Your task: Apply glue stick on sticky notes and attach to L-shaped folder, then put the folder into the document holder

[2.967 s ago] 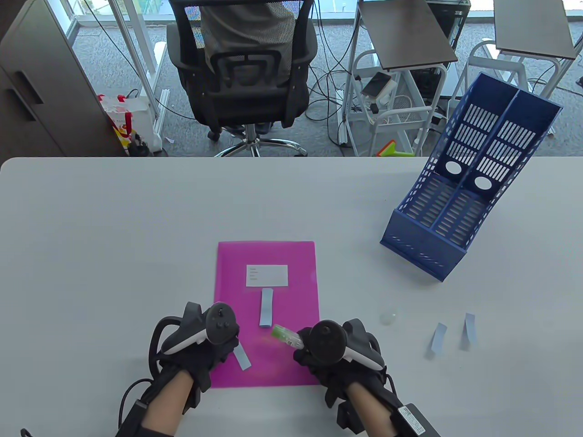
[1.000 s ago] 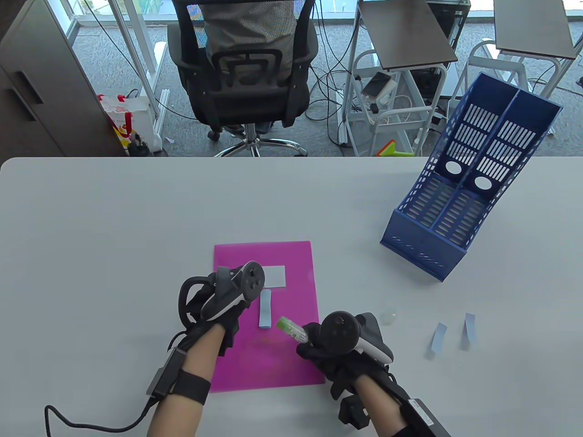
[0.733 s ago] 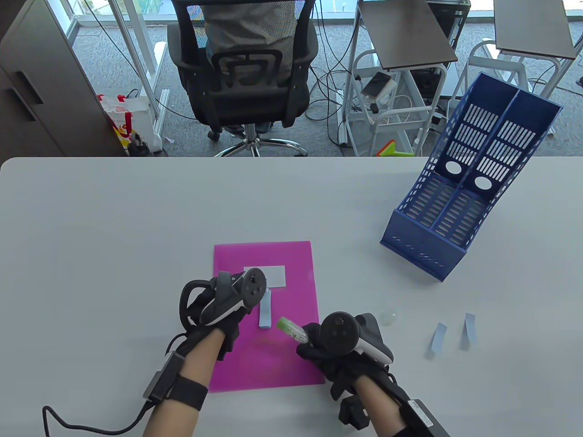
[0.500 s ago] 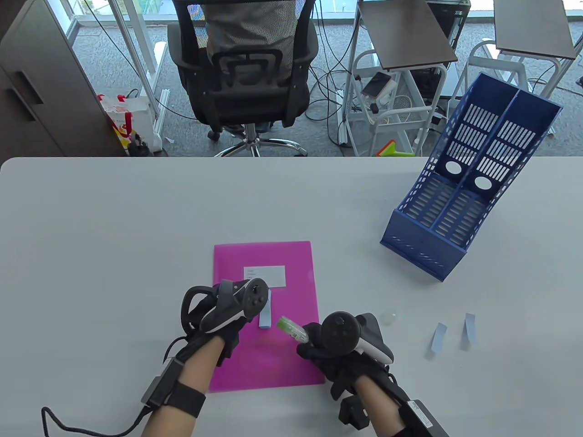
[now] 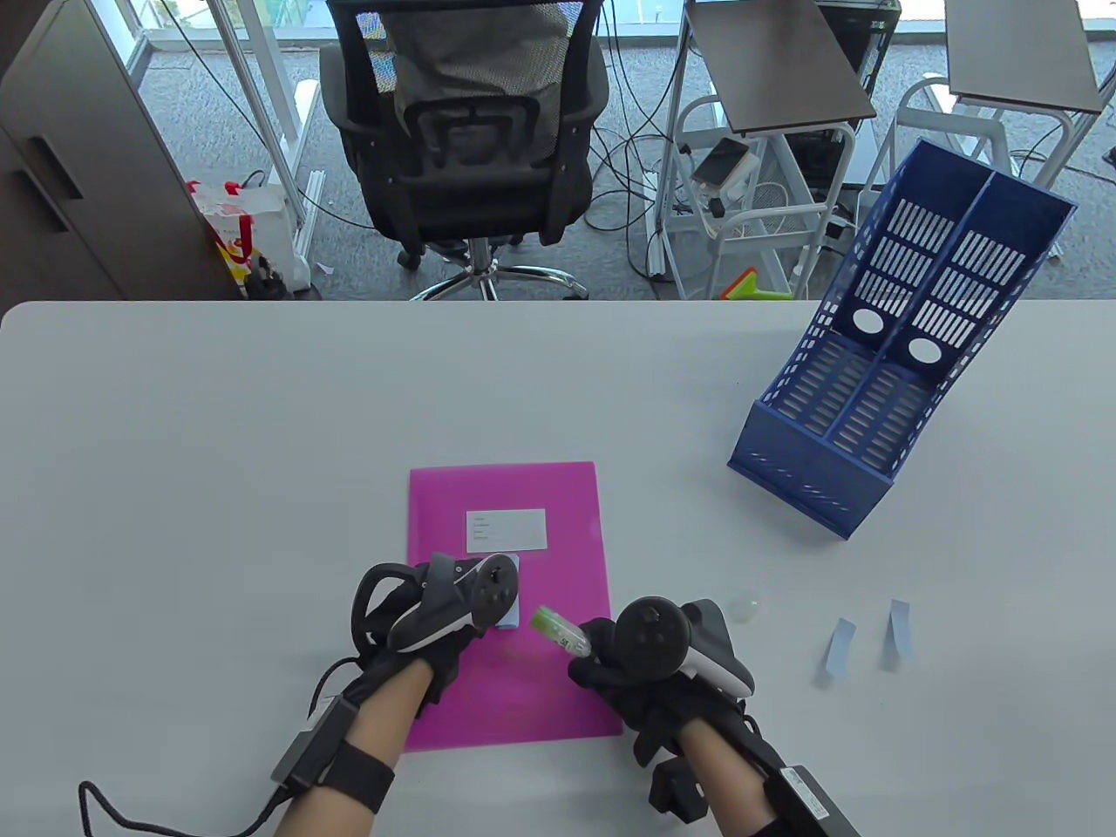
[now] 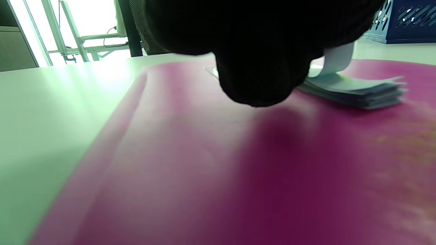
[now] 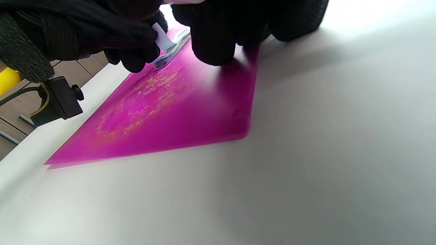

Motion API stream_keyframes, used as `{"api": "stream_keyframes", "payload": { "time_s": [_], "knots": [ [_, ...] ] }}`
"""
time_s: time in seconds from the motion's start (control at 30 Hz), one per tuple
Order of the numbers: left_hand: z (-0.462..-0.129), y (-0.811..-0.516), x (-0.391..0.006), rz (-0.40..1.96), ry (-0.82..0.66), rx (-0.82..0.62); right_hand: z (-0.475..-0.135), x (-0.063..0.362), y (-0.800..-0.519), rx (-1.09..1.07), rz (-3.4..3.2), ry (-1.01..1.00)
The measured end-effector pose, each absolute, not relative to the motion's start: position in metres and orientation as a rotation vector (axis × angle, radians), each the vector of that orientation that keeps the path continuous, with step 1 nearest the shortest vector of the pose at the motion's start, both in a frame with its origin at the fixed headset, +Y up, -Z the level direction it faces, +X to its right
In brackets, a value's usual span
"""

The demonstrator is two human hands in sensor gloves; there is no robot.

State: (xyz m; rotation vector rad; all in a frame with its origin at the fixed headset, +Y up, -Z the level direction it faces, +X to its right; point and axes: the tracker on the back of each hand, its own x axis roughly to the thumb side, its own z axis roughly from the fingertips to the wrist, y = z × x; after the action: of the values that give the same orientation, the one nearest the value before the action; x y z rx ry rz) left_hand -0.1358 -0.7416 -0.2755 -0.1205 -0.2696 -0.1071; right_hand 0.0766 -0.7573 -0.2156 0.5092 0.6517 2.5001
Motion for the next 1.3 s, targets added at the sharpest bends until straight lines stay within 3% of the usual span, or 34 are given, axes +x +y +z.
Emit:
{"api": "stream_keyframes", "payload": {
  "time_s": [0.3, 0.5, 0.57, 0.73, 0.83, 1.1, 1.3],
  "knots": [
    [-0.273, -0.747, -0.132, -0.159, -0.295, -0.154, -0.215, 0.077, -0.757, 0.512, 2.507, 0.649],
    [-0.272, -0.747, -0.129, -0.178, -0.356, -0.37, -0.215, 0.076, -0.758, 0.512, 2.513, 0.647],
    [-0.273, -0.746, -0.131, -0.146, -0.342, -0.396, -0.215, 0.076, -0.758, 0.511, 2.514, 0.646],
    [-0.275, -0.751, -0.132, -0.141, -0.274, -0.257, -0.214, 0.076, -0.758, 0.51, 2.515, 0.646],
    [-0.28, -0.754, -0.131, -0.186, -0.235, -0.26, -0.214, 0.076, -0.758, 0.51, 2.514, 0.647],
    [-0.296, -0.755, -0.127, -0.163, -0.184, -0.479, -0.214, 0.076, -0.758, 0.509, 2.51, 0.648],
    [-0.294, -0.755, -0.13, -0.157, -0.168, -0.486, -0.215, 0.076, -0.758, 0.505, 2.509, 0.651]
  ]
}}
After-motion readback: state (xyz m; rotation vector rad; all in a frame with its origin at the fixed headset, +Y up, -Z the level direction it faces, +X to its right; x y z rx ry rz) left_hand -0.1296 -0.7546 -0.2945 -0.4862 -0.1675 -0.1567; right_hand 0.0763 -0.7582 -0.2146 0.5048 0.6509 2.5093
